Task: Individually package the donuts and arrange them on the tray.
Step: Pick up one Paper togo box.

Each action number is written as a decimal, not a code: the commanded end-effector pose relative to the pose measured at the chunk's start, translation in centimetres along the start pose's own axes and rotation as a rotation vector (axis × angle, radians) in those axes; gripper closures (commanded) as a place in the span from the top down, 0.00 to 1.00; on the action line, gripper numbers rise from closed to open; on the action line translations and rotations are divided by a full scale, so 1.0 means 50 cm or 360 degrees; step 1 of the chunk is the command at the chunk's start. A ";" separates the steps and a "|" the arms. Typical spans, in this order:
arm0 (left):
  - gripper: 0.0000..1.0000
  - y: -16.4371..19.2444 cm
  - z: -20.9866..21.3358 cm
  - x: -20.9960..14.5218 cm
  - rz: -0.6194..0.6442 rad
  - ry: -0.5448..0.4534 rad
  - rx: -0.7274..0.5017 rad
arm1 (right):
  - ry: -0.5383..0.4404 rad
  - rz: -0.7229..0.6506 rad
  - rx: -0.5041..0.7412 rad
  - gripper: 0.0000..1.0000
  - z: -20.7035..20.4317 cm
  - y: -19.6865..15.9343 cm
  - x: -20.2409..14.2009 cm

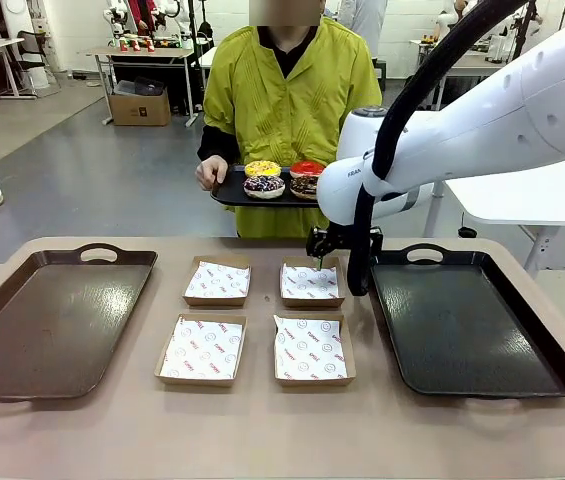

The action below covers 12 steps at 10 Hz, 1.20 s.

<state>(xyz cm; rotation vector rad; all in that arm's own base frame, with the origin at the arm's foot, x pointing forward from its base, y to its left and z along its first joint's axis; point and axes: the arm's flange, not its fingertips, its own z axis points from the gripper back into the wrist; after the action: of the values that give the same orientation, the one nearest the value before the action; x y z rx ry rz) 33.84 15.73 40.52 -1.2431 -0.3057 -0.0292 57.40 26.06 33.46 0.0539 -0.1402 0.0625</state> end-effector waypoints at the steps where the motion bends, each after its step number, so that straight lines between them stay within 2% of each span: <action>1: 1.00 -0.001 0.003 -0.001 -0.0007 -0.0014 0.0008 | -0.0009 -0.0018 -0.0042 1.00 -0.021 0.013 0.016; 2: 1.00 -0.001 0.003 -0.001 -0.0007 -0.0014 0.0008 | 0.0000 -0.0019 -0.0037 0.42 -0.028 0.010 0.018; 3: 1.00 -0.001 0.003 -0.001 -0.0007 -0.0014 0.0008 | 0.0002 -0.0027 -0.0041 0.42 -0.031 0.007 0.021; 4: 1.00 -0.001 0.003 -0.001 -0.0007 -0.0014 0.0008 | 0.0005 -0.0035 -0.0036 0.00 -0.031 0.007 0.022; 5: 1.00 -0.001 0.003 -0.001 -0.0007 -0.0014 0.0008 | 0.0014 -0.0041 -0.0036 0.36 -0.033 0.006 0.022; 6: 1.00 -0.001 0.003 -0.001 -0.0007 -0.0014 0.0008 | 0.0020 -0.0053 -0.0035 0.00 -0.036 0.003 0.023; 12: 1.00 -0.001 0.003 -0.001 -0.0007 -0.0014 0.0008 | 0.0022 -0.0123 0.0002 0.00 -0.034 0.000 0.025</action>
<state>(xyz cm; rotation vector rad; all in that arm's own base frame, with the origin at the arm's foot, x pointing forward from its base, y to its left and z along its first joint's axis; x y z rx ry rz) 33.84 15.73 40.52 -1.2432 -0.3056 -0.0292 58.56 25.80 31.83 0.0540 -0.1218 0.0163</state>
